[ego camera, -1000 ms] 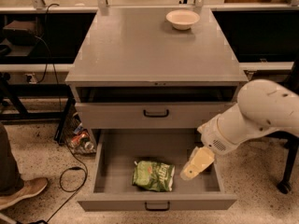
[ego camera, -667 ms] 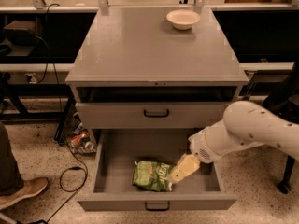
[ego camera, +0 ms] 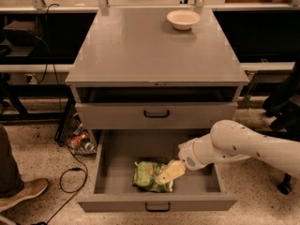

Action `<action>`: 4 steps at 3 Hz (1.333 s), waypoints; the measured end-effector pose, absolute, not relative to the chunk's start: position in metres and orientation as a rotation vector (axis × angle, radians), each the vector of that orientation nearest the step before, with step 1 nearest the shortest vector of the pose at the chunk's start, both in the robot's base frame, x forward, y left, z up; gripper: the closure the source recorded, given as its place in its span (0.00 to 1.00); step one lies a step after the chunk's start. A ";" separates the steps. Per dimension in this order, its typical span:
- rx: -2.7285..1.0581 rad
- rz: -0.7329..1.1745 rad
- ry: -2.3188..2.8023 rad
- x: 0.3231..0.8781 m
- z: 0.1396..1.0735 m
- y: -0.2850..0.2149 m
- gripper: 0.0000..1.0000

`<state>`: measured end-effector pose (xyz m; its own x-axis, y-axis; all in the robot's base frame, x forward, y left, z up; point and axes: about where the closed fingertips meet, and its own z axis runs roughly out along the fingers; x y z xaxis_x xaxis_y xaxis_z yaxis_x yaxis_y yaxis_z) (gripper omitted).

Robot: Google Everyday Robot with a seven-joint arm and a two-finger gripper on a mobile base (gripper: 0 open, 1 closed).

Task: Pick green jalapeno chip bag from middle drawer and place on counter

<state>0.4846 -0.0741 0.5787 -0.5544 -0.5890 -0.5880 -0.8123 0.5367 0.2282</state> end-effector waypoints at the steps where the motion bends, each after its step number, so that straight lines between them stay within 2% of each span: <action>1: -1.143 0.643 2.328 0.497 0.560 -0.072 0.00; 4: -1.107 0.583 2.340 0.549 0.453 -0.055 0.00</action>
Offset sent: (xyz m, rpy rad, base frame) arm 0.0740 0.0056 -0.0990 -0.0013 -0.0900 -0.0504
